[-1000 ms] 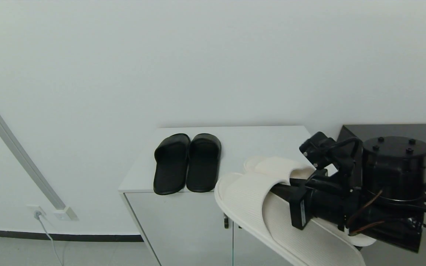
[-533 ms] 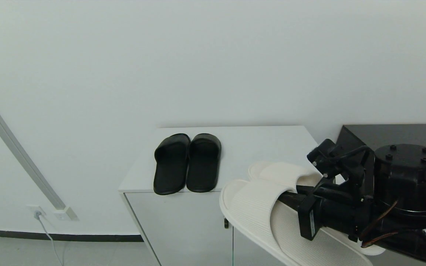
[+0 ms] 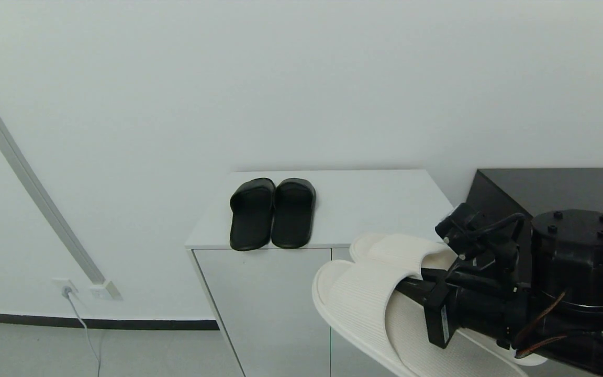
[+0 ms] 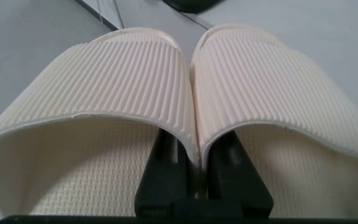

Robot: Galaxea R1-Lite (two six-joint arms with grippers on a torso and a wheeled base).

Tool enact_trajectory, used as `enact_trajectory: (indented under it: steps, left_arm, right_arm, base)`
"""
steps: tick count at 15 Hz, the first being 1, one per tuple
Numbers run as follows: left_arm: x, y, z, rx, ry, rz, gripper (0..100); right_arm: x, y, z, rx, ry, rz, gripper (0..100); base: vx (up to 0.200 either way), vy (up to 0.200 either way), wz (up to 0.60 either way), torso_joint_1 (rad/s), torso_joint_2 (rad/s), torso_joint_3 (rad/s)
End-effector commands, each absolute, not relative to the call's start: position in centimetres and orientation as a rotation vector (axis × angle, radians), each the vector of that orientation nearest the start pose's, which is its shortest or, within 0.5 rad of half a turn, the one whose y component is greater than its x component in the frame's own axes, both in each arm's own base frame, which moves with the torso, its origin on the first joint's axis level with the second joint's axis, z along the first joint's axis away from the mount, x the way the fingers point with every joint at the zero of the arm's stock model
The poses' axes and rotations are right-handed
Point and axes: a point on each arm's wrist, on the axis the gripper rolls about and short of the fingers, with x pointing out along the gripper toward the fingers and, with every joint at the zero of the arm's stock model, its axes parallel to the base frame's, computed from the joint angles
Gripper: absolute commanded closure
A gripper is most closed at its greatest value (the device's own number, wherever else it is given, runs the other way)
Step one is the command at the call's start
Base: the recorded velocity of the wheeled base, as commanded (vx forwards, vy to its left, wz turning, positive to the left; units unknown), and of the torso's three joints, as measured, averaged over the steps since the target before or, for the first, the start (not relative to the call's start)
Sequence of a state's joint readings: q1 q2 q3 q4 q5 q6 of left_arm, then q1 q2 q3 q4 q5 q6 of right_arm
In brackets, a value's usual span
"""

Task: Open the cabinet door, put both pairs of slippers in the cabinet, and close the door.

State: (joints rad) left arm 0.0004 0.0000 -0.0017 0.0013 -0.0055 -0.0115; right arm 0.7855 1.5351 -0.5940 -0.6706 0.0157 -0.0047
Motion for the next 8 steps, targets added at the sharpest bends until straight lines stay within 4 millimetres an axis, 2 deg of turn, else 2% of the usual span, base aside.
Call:
enact_trajectory:
  steps: [1, 8]
  left_arm:
    - [-2.29, -0.01, 7.57, -0.012, 0.0, -0.003, 100]
    - [-2.29, -0.01, 7.57, -0.012, 0.0, -0.003, 100]
  right_arm:
    - [17.82, 17.93, 17.44, -0.11, 0.26, 0.799, 100]
    - [18.02, 18.13, 16.82, -0.118, 0.284, 0.798, 100]
  base:
    - [0.0, 0.0, 0.0, 0.0, 0.0, 0.0]
    - [0.0, 0.0, 0.0, 0.0, 0.0, 0.0]
